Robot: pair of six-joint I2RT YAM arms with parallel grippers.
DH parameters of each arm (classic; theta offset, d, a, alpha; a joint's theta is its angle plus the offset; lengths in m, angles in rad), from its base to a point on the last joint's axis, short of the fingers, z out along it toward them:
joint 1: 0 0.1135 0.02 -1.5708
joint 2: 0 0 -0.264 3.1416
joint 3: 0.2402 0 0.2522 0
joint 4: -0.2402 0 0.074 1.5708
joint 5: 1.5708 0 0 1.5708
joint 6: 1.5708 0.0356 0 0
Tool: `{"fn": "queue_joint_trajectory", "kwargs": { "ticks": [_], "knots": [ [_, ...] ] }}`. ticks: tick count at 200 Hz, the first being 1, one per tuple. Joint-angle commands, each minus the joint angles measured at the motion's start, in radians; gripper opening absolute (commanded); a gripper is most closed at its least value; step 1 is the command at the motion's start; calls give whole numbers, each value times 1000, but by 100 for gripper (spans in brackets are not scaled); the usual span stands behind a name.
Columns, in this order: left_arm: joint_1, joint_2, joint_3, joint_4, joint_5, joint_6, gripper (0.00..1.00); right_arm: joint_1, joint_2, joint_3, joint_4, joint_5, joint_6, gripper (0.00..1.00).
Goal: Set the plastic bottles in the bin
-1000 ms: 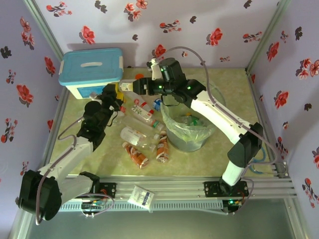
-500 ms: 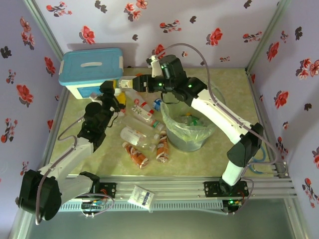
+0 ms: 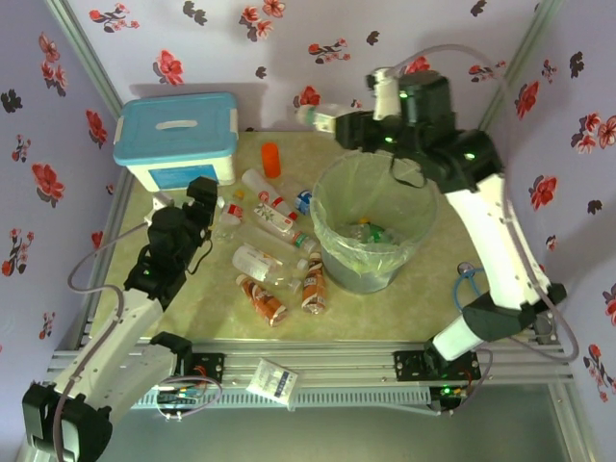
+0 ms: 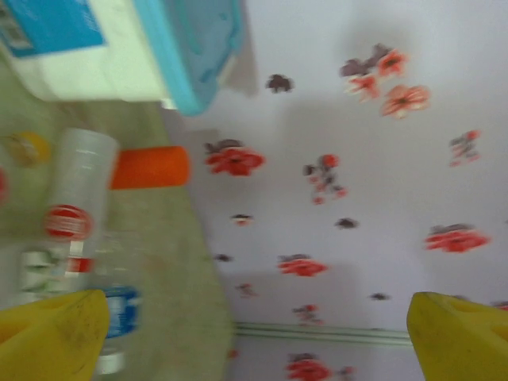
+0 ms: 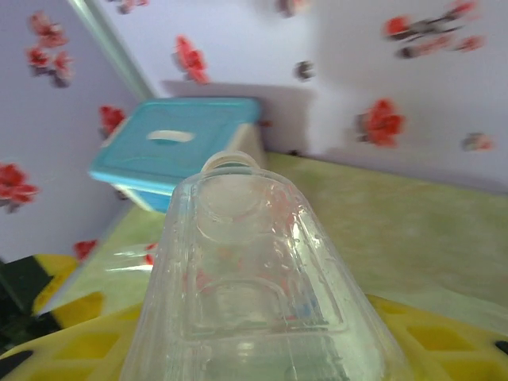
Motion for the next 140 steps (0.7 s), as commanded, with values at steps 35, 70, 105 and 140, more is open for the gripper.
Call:
{"fn": "queue_joint_trajectory", "kwargs": {
  "ticks": [35,70,105,140],
  "knots": [
    [5,16,110,-386,-29,377,99,-45,-13,90,-458,255,-181,31],
    [5,-19,62,-440,-31,390,99,-49,85,102,-569,186,-208,31],
    [4,-71,22,-493,-69,381,99,-50,148,34,-562,95,-219,31],
    [4,-96,23,-549,-92,397,99,-55,209,-27,-520,-11,-232,32]
  ]
}}
